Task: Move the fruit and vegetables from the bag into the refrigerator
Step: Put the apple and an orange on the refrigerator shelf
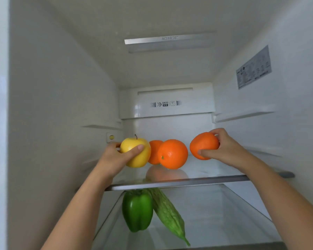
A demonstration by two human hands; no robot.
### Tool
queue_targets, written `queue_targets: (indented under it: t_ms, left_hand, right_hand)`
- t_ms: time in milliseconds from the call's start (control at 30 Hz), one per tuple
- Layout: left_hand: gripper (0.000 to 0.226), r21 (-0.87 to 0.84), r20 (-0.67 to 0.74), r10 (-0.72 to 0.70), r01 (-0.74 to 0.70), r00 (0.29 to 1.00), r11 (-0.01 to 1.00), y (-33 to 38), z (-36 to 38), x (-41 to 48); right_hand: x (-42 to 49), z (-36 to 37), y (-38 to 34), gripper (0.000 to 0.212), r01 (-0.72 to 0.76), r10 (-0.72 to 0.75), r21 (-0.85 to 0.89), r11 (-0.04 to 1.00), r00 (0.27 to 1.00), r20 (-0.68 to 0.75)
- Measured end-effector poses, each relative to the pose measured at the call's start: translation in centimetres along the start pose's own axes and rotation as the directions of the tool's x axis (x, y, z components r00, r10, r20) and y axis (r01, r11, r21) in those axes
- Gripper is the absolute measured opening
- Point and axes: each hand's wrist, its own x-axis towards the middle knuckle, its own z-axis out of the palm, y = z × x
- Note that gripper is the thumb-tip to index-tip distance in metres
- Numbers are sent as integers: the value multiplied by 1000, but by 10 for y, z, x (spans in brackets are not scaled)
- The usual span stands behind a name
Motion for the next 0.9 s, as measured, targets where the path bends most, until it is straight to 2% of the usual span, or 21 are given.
queue_targets:
  t_ms: [67, 200, 333, 367, 433, 500, 733, 900]
  left_hand:
    - [82, -44, 59, -41, 43, 997, 998, -3, -2, 2]
    - [74, 8, 136, -74, 73, 988, 997, -6, 0, 6]
    - [82, -48, 233, -110, 124, 966, 991, -8, -1, 6]
    - [78, -60, 241, -111, 129, 964, 990, -8, -2, 6]
    - [63, -76, 233, -103, 124, 967, 989, -9, -2, 6]
    - [60, -73, 209, -88, 105, 974, 992, -11, 0, 7]
    - [80, -56, 182, 10, 0, 983, 998, -15, -1, 8]
    - [85, -53, 174, 39, -30, 984, 998, -14, -1, 4]
  right_hand:
    - [2, 1, 3, 70, -33, 34, -8, 999, 999, 16]
    - [3, 1, 7, 71, -107, 108, -32, 994, 993, 45]
    - [4, 2, 8, 71, -149, 156, -91, 985, 985, 73]
    - [5, 2, 8, 71, -155, 162, -93, 983, 984, 70]
    - [5, 2, 9, 72, -165, 172, -102, 981, 983, 62]
    - [4, 2, 9, 73, -160, 168, -129, 979, 984, 54]
    - [2, 1, 10, 80, -119, 126, -137, 983, 991, 45]
    - [0, 1, 11, 77, -102, 110, -147, 984, 993, 43]
